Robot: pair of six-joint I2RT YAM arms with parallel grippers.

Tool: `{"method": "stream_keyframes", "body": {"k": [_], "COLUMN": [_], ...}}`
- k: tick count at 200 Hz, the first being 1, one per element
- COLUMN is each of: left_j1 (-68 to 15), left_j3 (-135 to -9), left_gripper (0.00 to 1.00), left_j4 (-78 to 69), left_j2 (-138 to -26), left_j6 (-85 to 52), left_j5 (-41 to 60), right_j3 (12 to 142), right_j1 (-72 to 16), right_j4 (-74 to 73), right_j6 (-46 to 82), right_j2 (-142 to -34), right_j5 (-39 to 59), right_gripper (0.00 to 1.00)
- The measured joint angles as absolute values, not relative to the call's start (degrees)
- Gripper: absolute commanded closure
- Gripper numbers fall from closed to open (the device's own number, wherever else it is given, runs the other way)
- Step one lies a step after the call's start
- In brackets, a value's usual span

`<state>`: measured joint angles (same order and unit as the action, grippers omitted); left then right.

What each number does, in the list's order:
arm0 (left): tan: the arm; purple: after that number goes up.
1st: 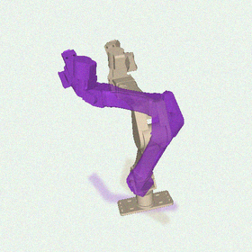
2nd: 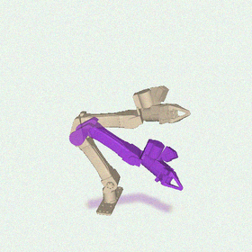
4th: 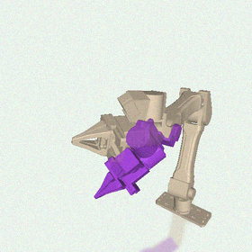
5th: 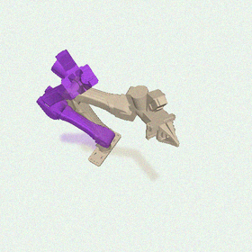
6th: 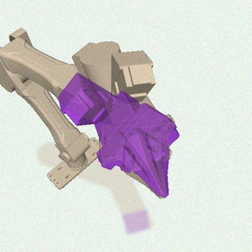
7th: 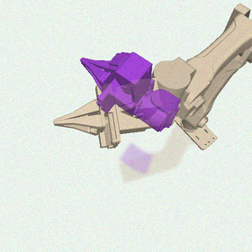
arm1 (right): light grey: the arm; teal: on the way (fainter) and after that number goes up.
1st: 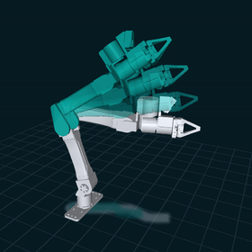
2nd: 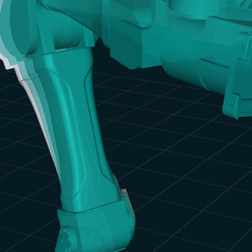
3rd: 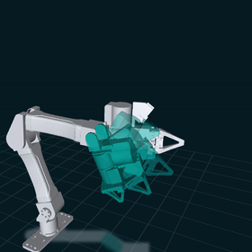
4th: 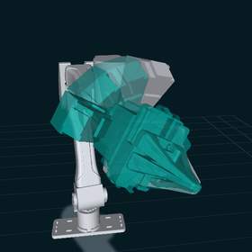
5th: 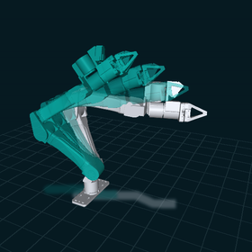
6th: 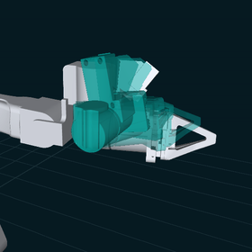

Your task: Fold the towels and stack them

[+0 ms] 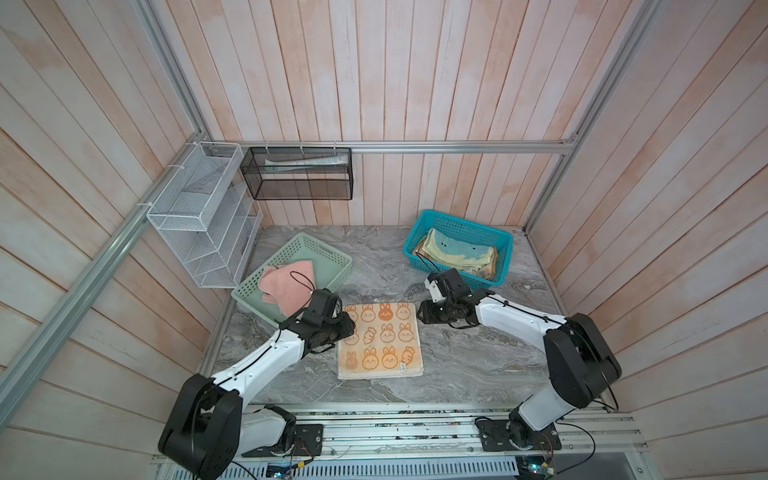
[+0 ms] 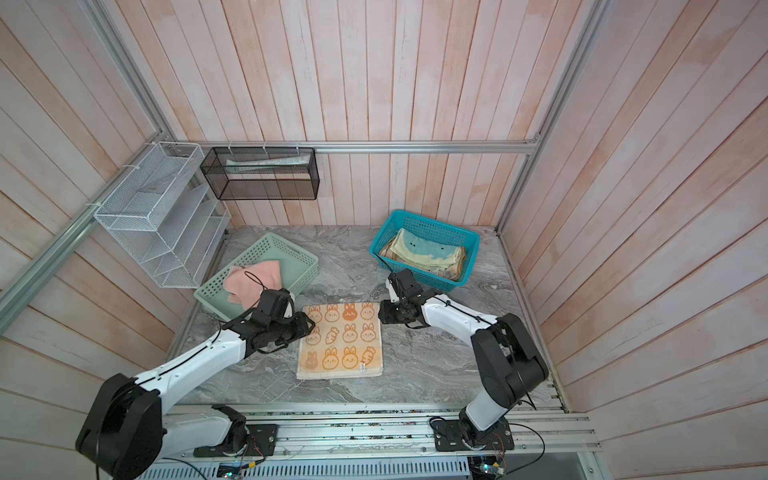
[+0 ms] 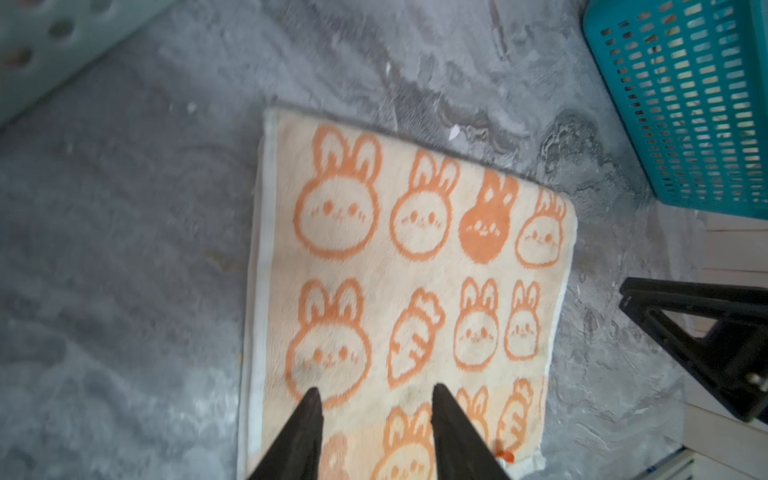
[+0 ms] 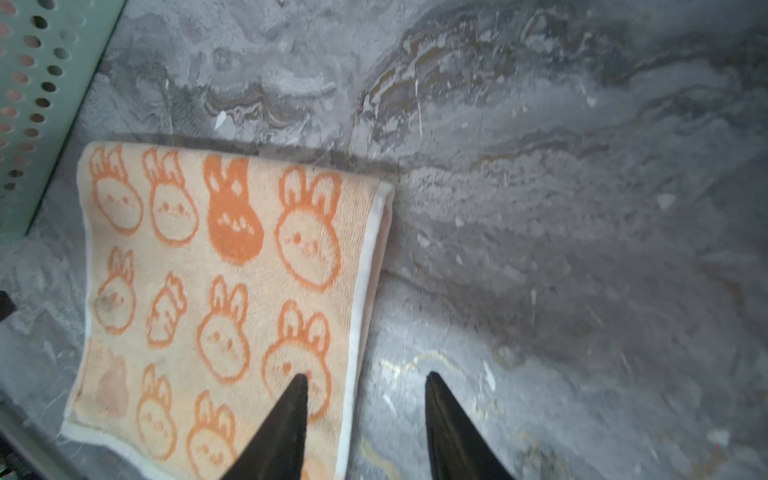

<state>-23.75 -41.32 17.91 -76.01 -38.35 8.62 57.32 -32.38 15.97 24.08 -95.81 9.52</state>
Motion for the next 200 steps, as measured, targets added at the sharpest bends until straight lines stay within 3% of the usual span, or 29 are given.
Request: {"method": "stream_keyframes", "body": {"k": [55,137,147,160,185,200], "left_j1": [-18.48,-18.11,-18.11,-18.11,-18.11,-18.11], "left_j3": [-45.76,-46.06,-46.06,-46.0,-45.39,-43.55], "left_gripper": [0.47,0.48,0.51,0.63,0.99,1.0], "left_j4": [9.13,2.31,1.63,0.75,-1.98,-4.38], "left_j2": [-90.63,-95.92,-96.14,-96.38,-96.31,-95.31], "left_j6": [-31.11,-26.7,-26.37,-25.63,-25.23,-24.64], "left_j5": [6.94,6.81,6.81,7.01,8.16,9.15], "right_j3": [61.32,65.12,65.45,65.93,66.17,65.98], "right_j1": [-32.38,-32.38,-32.38,-32.38,-32.38,-32.38], "right_j4": [10.04,6.76,6.42,6.0,5.87,5.85], "right_j6": [22.83,20.91,20.49,19.79,17.43,16.23], "right_j2": [-105.16,-109.86,-110.24,-110.8,-111.22,-111.22], "right_j5": [7.11,6.94,6.94,6.96,6.94,6.52], "right_gripper": [0.5,0.5,0.52,0.59,0.88,0.97]}}
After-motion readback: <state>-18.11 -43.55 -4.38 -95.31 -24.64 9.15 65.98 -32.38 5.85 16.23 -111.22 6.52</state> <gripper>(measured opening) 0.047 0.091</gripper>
